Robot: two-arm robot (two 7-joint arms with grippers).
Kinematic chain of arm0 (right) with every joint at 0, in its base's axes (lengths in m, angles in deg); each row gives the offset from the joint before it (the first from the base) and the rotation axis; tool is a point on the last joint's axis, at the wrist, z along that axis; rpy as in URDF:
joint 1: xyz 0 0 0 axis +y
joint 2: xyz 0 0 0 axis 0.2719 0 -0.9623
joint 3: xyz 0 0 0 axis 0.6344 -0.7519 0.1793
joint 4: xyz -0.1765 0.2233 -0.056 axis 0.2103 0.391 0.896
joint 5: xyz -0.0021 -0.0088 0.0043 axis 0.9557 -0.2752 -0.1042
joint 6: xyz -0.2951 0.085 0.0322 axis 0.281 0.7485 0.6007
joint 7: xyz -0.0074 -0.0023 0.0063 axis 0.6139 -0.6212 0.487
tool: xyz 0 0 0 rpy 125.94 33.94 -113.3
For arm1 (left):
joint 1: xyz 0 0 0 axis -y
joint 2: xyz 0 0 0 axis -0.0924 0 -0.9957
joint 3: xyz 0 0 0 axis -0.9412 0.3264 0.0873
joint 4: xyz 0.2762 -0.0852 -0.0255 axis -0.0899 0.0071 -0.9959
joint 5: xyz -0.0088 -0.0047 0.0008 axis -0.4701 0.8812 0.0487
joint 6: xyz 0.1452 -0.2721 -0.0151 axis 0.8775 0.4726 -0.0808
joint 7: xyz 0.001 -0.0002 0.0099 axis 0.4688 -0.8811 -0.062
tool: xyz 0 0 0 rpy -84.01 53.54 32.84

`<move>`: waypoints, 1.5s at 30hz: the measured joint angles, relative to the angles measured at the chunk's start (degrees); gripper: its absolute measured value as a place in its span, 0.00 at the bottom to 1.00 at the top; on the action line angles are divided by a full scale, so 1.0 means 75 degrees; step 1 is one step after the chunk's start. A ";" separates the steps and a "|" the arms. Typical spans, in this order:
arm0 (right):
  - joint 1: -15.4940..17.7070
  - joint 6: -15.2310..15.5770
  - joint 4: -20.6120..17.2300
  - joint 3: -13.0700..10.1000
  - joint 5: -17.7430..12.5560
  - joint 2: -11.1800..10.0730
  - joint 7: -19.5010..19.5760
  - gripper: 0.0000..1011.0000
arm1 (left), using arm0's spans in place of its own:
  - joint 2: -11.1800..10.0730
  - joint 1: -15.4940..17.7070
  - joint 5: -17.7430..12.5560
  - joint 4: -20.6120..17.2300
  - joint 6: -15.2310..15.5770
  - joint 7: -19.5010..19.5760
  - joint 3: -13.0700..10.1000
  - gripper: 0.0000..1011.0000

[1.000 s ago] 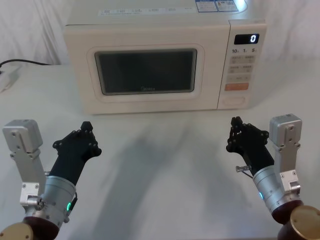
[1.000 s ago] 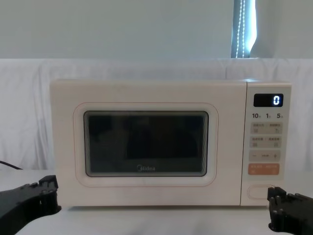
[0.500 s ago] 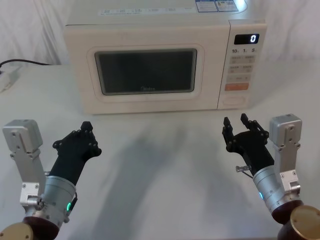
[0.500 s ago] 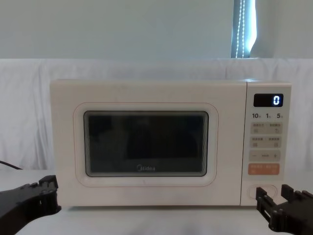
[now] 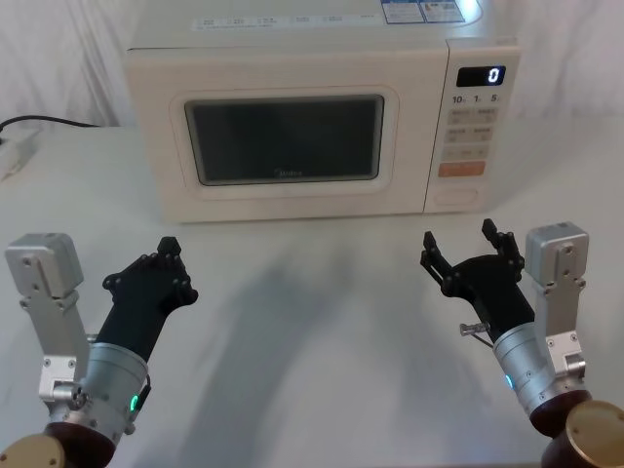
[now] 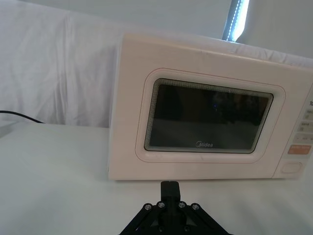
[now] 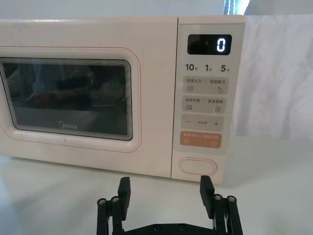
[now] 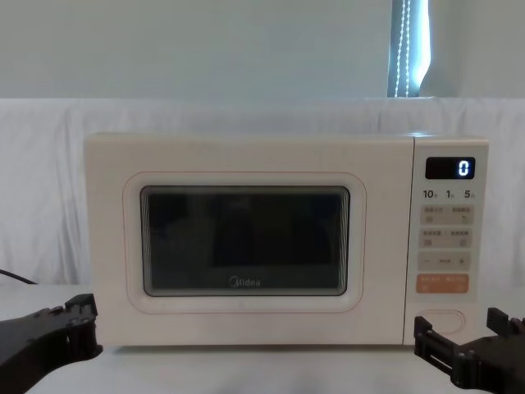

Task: Press the button to open the microwave door with one hand; close the microwave door with the other hand.

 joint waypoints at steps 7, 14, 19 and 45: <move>0.0000 -0.0001 0.0000 0.0000 0.0000 0.0001 0.0000 0.99 | 0.0000 0.0000 0.0000 0.0000 0.0000 0.0000 0.0000 0.00; 0.0000 0.0000 0.0000 0.0000 0.0000 0.0000 0.0000 0.99 | 0.0000 0.0000 0.0000 0.0000 0.0000 0.0000 0.0000 0.00; 0.0000 0.0000 0.0000 0.0000 0.0000 0.0000 0.0000 0.99 | 0.0000 0.0000 0.0000 0.0000 0.0000 0.0000 0.0000 0.06; 0.0000 0.0000 0.0001 0.0000 0.0000 0.0000 0.0000 0.99 | 0.0000 0.0000 0.0000 0.0000 0.0000 0.0000 0.0000 0.81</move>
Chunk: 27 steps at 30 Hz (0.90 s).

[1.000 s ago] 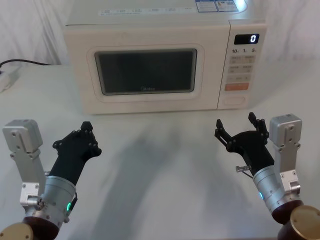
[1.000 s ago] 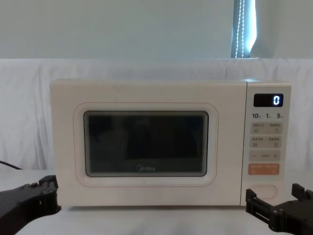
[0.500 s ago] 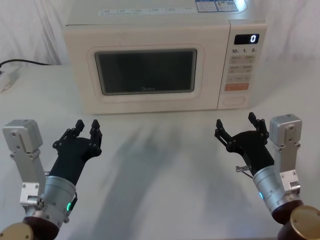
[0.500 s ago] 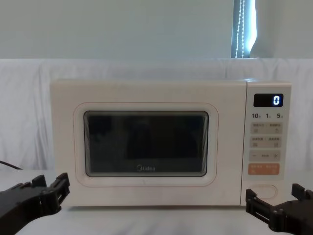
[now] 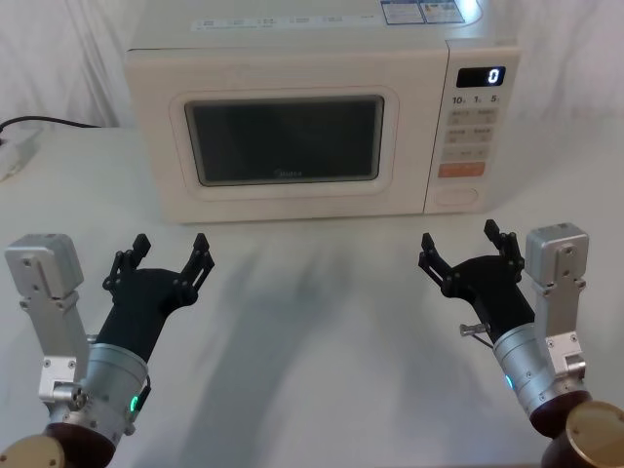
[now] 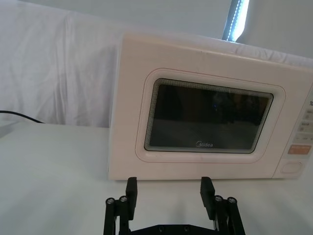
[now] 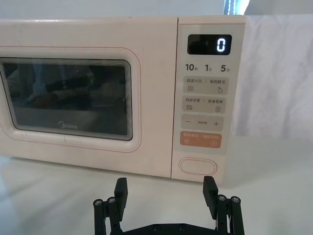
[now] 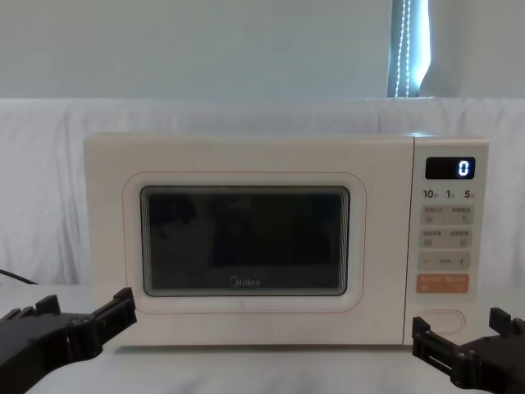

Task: Press the button to open the microwave door with one hand; close the microwave door with the other hand.

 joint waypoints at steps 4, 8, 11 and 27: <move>0.0000 0.0000 -0.0001 0.0000 0.0000 0.0000 0.0000 0.99 | 0.0000 0.0000 0.0000 0.0000 0.0000 -0.0001 0.0000 0.94; 0.0000 0.0000 0.0000 0.0000 0.0000 0.0000 0.0000 0.99 | 0.0000 0.0000 0.0000 0.0000 0.0000 -0.0001 0.0000 0.99; 0.0000 0.0000 -0.0001 0.0000 0.0000 0.0000 0.0000 0.99 | 0.0000 0.0000 0.0000 0.0000 0.0000 0.0000 0.0000 0.99; 0.0000 0.0000 -0.0001 0.0000 0.0000 0.0000 0.0001 0.99 | 0.0000 0.0000 0.0000 0.0000 0.0000 0.0000 0.0000 0.99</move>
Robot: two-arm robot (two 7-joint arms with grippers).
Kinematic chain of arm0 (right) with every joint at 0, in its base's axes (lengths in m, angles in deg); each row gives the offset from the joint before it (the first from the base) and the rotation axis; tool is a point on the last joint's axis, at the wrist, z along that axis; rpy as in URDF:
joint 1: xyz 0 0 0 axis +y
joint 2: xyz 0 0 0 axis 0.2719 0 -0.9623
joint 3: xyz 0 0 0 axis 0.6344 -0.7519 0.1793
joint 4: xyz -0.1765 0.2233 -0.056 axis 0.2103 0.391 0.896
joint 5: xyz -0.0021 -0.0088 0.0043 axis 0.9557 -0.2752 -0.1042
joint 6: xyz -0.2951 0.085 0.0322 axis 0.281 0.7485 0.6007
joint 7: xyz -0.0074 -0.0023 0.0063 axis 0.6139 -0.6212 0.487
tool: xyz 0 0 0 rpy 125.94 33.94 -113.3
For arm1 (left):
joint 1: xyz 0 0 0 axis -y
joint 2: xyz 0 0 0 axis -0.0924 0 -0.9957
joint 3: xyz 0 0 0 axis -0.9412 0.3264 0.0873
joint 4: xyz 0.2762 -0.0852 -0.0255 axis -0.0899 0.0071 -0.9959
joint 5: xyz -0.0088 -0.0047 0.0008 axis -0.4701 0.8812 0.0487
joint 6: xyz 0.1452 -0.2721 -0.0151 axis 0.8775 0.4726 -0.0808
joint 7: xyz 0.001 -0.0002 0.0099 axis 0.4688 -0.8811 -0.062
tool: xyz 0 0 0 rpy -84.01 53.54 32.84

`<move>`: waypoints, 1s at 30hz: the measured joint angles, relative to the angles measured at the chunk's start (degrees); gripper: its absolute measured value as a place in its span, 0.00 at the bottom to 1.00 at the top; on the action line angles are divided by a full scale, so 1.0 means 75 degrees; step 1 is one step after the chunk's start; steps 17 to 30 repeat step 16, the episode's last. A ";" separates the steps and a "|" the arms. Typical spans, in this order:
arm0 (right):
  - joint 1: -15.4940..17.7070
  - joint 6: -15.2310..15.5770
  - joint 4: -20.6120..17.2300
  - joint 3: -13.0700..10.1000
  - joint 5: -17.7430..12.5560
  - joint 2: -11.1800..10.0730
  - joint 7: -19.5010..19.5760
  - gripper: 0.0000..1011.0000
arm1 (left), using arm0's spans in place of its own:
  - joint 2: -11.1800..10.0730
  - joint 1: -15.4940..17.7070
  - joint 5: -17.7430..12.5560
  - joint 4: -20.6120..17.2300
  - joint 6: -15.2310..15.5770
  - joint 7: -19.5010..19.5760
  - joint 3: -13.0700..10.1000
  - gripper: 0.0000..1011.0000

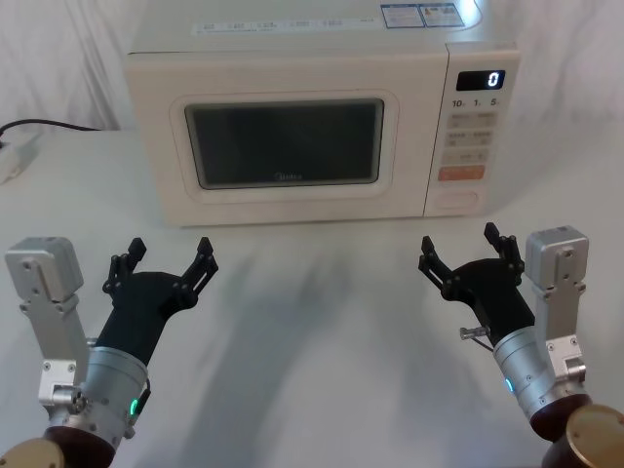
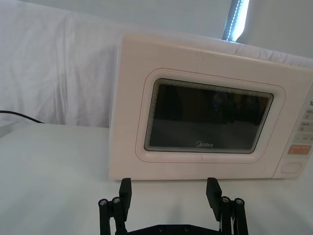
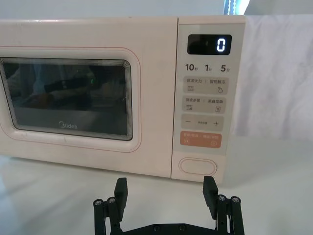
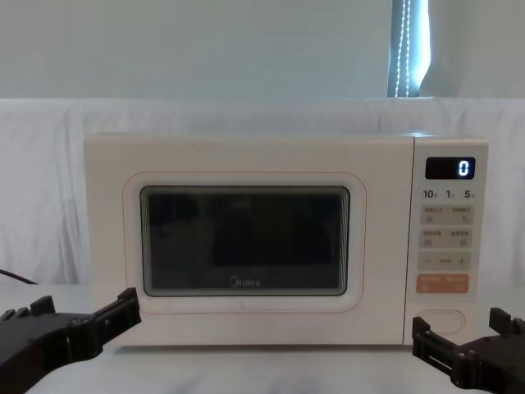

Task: Press the button to open the microwave door with one hand; close the microwave door with the other hand.

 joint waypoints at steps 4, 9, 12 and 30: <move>0.0000 0.0000 0.0000 0.0000 0.0000 0.0000 -0.0001 0.99 | 0.0000 0.0000 0.0000 0.0000 0.0000 0.0000 0.0000 0.99; 0.0001 0.0000 0.0000 0.0000 0.0000 0.0000 0.0000 0.99 | 0.0000 0.0000 0.0000 0.0000 0.0000 0.0000 0.0000 0.99; 0.0000 0.0000 0.0000 0.0000 0.0000 0.0000 0.0000 0.99 | 0.0000 0.0000 0.0000 0.0000 0.0000 0.0000 0.0000 0.99; 0.0000 0.0000 0.0000 0.0000 0.0000 0.0000 0.0000 0.99 | 0.0000 0.0000 0.0000 0.0000 0.0000 0.0000 0.0000 0.99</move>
